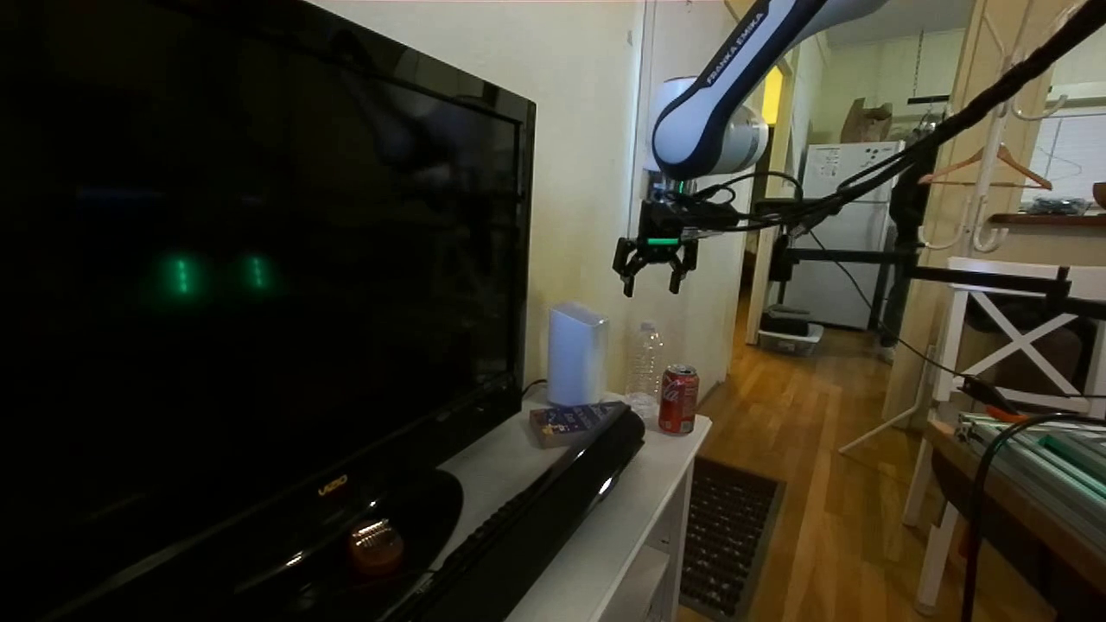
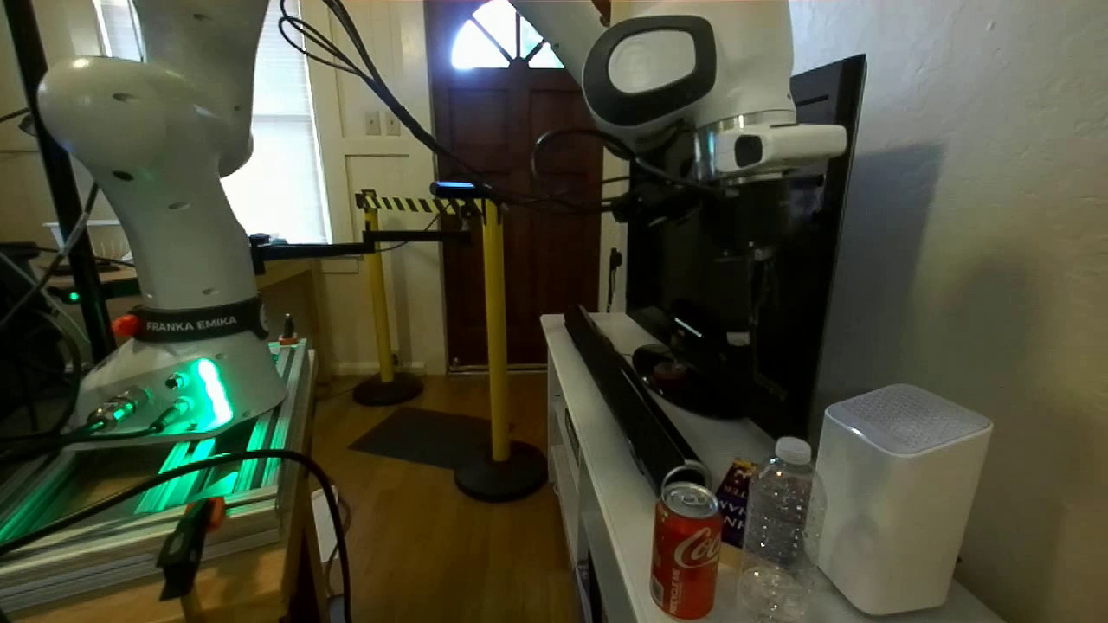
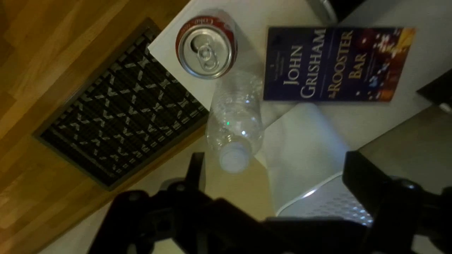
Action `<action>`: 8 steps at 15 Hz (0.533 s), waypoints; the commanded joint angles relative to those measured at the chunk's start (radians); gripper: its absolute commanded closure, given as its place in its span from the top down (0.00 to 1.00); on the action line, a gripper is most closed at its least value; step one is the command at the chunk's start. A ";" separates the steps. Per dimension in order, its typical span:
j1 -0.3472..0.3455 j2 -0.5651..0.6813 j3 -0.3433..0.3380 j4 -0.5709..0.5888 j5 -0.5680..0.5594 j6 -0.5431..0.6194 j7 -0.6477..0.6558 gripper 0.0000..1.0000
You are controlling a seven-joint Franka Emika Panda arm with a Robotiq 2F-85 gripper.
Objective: Move the clear bottle to the right.
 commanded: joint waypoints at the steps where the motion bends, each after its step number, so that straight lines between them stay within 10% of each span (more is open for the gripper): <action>1: 0.055 -0.210 0.036 -0.131 -0.114 -0.110 -0.053 1.00; 8: 0.092 -0.416 0.232 -0.226 -0.131 -0.201 -0.205 1.00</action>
